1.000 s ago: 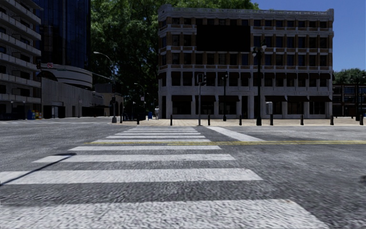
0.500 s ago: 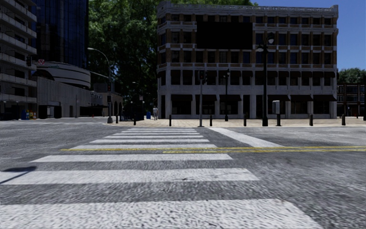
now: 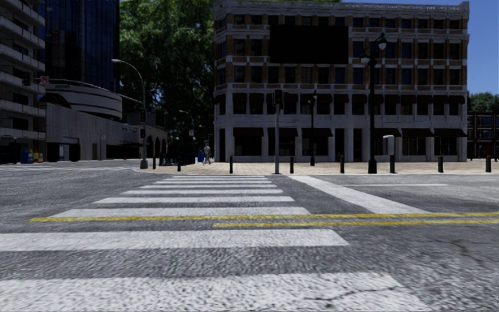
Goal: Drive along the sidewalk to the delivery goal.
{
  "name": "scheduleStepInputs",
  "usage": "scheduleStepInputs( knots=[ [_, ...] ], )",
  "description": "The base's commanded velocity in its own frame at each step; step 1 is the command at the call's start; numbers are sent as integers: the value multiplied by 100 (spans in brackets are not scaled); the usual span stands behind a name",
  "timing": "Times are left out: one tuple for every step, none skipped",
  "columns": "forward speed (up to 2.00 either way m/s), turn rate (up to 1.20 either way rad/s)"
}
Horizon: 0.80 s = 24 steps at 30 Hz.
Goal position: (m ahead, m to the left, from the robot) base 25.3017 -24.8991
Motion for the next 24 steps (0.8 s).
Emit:
scheduleStepInputs(
  knots=[
    [200,0],
    [200,0],
    [200,0],
    [200,0],
    [200,0],
    [200,0],
    [200,0],
    [200,0],
    [200,0],
    [200,0],
    [200,0],
    [200,0],
    [200,0],
    [200,0],
    [200,0],
    [200,0],
    [200,0],
    [200,0],
    [200,0],
    [200,0],
    [200,0],
    [200,0],
    [200,0],
    [200,0]
  ],
)
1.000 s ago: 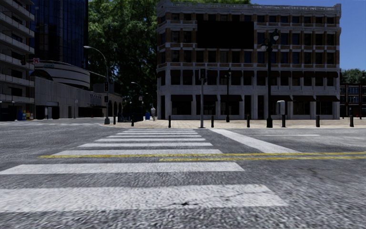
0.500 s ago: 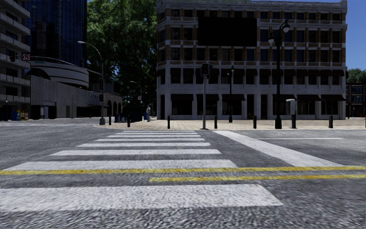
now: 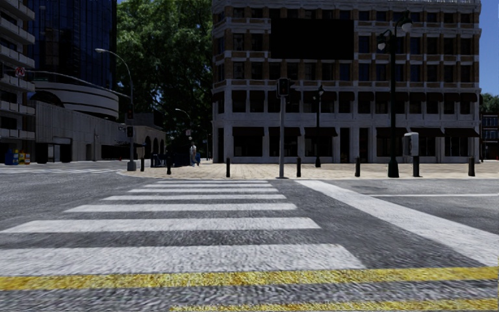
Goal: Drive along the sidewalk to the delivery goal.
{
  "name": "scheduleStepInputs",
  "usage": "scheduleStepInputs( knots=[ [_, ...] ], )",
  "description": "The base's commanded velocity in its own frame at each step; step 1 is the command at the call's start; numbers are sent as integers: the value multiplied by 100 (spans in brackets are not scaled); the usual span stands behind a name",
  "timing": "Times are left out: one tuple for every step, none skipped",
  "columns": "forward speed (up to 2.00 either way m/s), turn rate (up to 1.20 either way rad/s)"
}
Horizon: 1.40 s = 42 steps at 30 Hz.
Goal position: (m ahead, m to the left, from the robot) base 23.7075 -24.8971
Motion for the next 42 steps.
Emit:
scheduleStepInputs(
  knots=[
    [200,0],
    [200,0],
    [200,0],
    [200,0],
    [200,0],
    [200,0],
    [200,0],
    [200,0],
    [200,0],
    [200,0],
    [200,0],
    [200,0],
    [200,0],
    [200,0],
    [200,0],
    [200,0],
    [200,0],
    [200,0],
    [200,0],
    [200,0],
    [200,0],
    [200,0],
    [200,0],
    [200,0],
    [200,0],
    [200,0],
    [200,0],
    [200,0],
    [200,0],
    [200,0],
    [200,0],
    [200,0],
    [200,0],
    [200,0],
    [200,0],
    [200,0],
    [200,0],
    [200,0],
    [200,0],
    [200,0],
    [200,0],
    [200,0]
  ],
)
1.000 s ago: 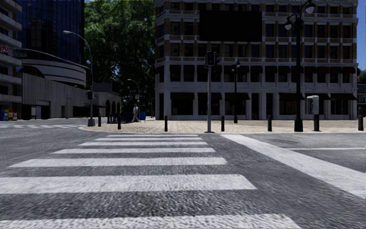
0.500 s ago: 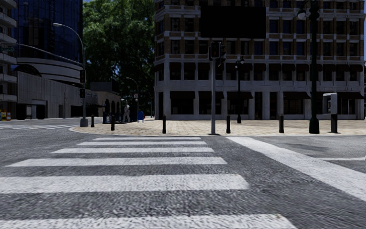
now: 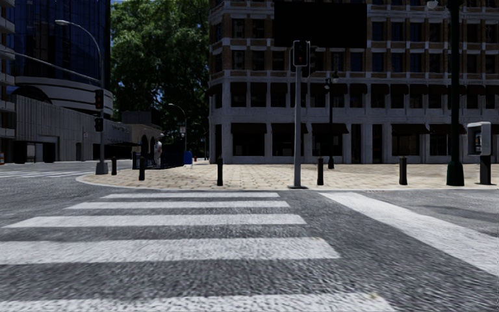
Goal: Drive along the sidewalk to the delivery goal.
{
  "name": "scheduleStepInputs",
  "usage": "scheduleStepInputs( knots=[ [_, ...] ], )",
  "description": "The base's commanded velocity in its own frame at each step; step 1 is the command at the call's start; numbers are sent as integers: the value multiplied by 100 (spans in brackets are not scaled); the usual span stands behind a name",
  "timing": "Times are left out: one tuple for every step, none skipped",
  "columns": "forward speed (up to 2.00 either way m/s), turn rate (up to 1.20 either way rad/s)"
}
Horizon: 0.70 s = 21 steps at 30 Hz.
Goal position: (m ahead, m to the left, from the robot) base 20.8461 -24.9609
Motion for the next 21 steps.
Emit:
scheduleStepInputs(
  knots=[
    [200,0],
    [200,0],
    [200,0],
    [200,0],
    [200,0],
    [200,0],
    [200,0],
    [200,0],
    [200,0],
    [200,0],
    [200,0],
    [200,0],
    [200,0],
    [200,0],
    [200,0],
    [200,0],
    [200,0],
    [200,0],
    [200,0],
    [200,0],
    [200,0]
  ],
)
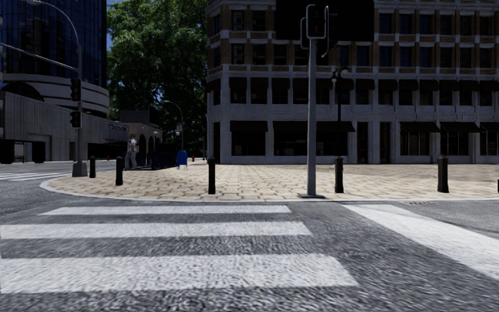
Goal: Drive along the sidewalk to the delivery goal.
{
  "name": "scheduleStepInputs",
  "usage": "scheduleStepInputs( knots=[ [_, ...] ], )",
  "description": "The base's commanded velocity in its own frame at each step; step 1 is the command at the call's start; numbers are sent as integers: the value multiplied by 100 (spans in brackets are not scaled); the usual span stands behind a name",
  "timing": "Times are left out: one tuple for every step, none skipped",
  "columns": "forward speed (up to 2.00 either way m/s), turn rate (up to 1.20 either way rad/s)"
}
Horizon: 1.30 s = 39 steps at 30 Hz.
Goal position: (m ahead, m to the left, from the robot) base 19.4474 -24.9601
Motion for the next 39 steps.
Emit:
scheduleStepInputs(
  knots=[
    [200,0],
    [200,0],
    [200,0],
    [200,0],
    [200,0],
    [200,0],
    [200,0],
    [200,0],
    [200,0],
    [200,0],
    [200,0],
    [200,0],
    [200,0],
    [200,0],
    [200,0],
    [200,0],
    [200,0],
    [200,0],
    [200,0],
    [200,0],
    [200,0],
    [200,0],
    [200,0],
    [200,0],
    [200,0],
    [200,0],
    [200,0],
    [200,0],
    [200,0],
    [200,0],
    [200,0],
    [200,0],
    [200,0],
    [200,0],
    [200,0],
    [200,0],
    [200,0],
    [200,0],
    [200,0]
  ],
)
